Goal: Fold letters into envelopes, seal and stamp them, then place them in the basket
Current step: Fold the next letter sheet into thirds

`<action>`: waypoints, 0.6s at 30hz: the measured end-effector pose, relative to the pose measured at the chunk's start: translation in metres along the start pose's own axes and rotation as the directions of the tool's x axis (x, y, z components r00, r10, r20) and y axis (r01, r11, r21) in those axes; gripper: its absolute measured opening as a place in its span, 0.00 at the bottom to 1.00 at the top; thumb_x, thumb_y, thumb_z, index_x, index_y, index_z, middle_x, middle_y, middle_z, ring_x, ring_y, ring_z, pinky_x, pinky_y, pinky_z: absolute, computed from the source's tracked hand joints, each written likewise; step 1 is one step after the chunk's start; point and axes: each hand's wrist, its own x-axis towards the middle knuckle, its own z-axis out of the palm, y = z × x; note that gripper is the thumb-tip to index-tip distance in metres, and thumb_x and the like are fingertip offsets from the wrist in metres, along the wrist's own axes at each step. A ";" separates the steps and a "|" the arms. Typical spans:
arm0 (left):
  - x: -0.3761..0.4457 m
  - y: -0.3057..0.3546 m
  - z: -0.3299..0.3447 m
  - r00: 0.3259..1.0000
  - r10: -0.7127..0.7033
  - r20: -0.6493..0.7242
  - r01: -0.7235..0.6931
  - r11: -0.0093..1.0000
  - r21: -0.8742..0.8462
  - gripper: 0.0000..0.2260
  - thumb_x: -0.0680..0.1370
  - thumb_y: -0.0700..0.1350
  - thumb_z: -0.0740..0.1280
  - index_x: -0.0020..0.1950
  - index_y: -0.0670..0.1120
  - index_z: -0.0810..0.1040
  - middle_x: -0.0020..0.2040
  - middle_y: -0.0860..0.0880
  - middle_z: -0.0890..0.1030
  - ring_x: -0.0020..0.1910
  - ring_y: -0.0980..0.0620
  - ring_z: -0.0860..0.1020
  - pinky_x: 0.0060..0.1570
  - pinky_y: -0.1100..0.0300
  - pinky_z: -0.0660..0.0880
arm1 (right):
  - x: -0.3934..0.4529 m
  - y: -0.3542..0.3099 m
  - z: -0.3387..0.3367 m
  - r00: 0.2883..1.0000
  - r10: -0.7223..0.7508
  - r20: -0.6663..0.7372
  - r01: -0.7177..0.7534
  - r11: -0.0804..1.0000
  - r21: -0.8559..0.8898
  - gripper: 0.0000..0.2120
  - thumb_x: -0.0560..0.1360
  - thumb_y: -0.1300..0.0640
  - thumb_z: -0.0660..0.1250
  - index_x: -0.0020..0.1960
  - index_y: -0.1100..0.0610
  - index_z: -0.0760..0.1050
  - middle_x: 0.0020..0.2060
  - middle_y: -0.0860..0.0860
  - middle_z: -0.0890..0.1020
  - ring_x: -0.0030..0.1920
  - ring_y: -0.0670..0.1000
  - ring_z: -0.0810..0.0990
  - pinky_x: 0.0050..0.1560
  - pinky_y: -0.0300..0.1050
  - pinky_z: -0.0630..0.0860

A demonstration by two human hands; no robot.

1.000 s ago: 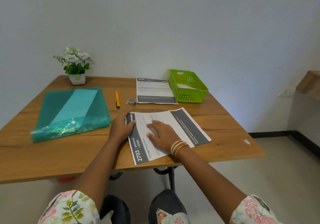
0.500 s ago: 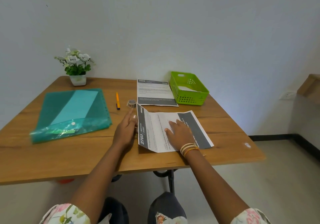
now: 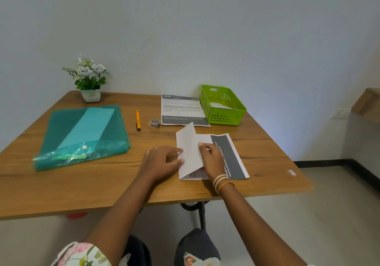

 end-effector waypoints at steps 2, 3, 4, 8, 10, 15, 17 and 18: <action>0.000 0.001 0.000 0.999 0.011 0.036 -0.014 0.997 0.074 0.20 0.74 0.64 0.64 0.64 0.61 0.76 0.66 0.60 0.75 0.65 0.55 0.69 0.64 0.48 0.64 | 0.003 -0.006 -0.002 0.996 0.074 0.056 -0.069 0.994 -0.084 0.18 0.79 0.46 0.61 0.58 0.58 0.76 0.51 0.53 0.80 0.46 0.48 0.77 0.43 0.41 0.73; 0.000 0.000 0.001 0.999 0.015 0.046 -0.020 0.995 0.099 0.21 0.73 0.65 0.65 0.64 0.61 0.76 0.67 0.60 0.74 0.66 0.55 0.69 0.64 0.48 0.64 | 0.005 -0.008 -0.002 0.992 0.097 0.080 -0.083 0.983 -0.163 0.18 0.79 0.48 0.62 0.61 0.59 0.76 0.56 0.54 0.79 0.51 0.51 0.77 0.48 0.42 0.72; -0.001 0.000 0.001 0.999 0.016 0.048 -0.021 0.993 0.112 0.21 0.73 0.65 0.65 0.64 0.60 0.76 0.67 0.60 0.74 0.65 0.55 0.69 0.64 0.48 0.64 | 0.006 -0.008 -0.003 0.989 0.115 0.096 -0.089 0.967 -0.238 0.17 0.79 0.52 0.63 0.64 0.60 0.75 0.61 0.55 0.78 0.57 0.54 0.76 0.54 0.44 0.71; -0.005 -0.002 0.001 0.999 -0.035 -0.015 0.035 0.999 -0.040 0.22 0.76 0.60 0.64 0.68 0.57 0.72 0.64 0.57 0.76 0.62 0.54 0.72 0.64 0.49 0.67 | 0.006 -0.007 -0.003 0.976 0.203 0.074 -0.192 0.972 -0.133 0.18 0.77 0.66 0.62 0.66 0.59 0.73 0.66 0.55 0.75 0.62 0.57 0.74 0.56 0.43 0.73; -0.003 -0.002 0.000 0.996 -0.085 -0.028 0.080 0.984 -0.159 0.21 0.78 0.57 0.62 0.71 0.56 0.69 0.61 0.54 0.79 0.61 0.52 0.74 0.64 0.45 0.69 | 0.009 -0.006 -0.004 0.957 0.277 0.089 -0.280 0.959 0.027 0.18 0.76 0.67 0.63 0.66 0.59 0.74 0.65 0.55 0.76 0.60 0.57 0.76 0.57 0.47 0.77; 0.000 -0.006 -0.003 0.985 -0.174 -0.022 0.155 0.923 -0.352 0.17 0.80 0.52 0.61 0.70 0.59 0.70 0.56 0.54 0.80 0.58 0.52 0.77 0.58 0.48 0.75 | -0.001 -0.011 0.002 0.976 0.196 0.095 -0.181 0.973 -0.142 0.19 0.77 0.63 0.65 0.67 0.60 0.72 0.64 0.56 0.76 0.63 0.57 0.74 0.57 0.44 0.74; 0.001 -0.008 -0.001 0.986 -0.164 -0.022 0.142 0.906 -0.398 0.14 0.81 0.48 0.61 0.65 0.58 0.76 0.62 0.54 0.79 0.60 0.53 0.75 0.59 0.51 0.74 | -0.006 -0.010 0.003 0.992 0.074 0.102 -0.037 0.946 -0.321 0.22 0.77 0.60 0.67 0.69 0.61 0.70 0.64 0.57 0.76 0.63 0.56 0.75 0.60 0.44 0.72; 0.000 -0.008 0.000 0.988 -0.155 -0.021 0.133 0.903 -0.408 0.13 0.81 0.46 0.61 0.63 0.58 0.77 0.64 0.54 0.78 0.61 0.54 0.74 0.60 0.52 0.73 | -0.008 -0.008 0.003 0.994 0.024 0.105 0.021 0.914 -0.406 0.23 0.76 0.58 0.67 0.70 0.61 0.69 0.65 0.57 0.75 0.64 0.56 0.74 0.62 0.45 0.71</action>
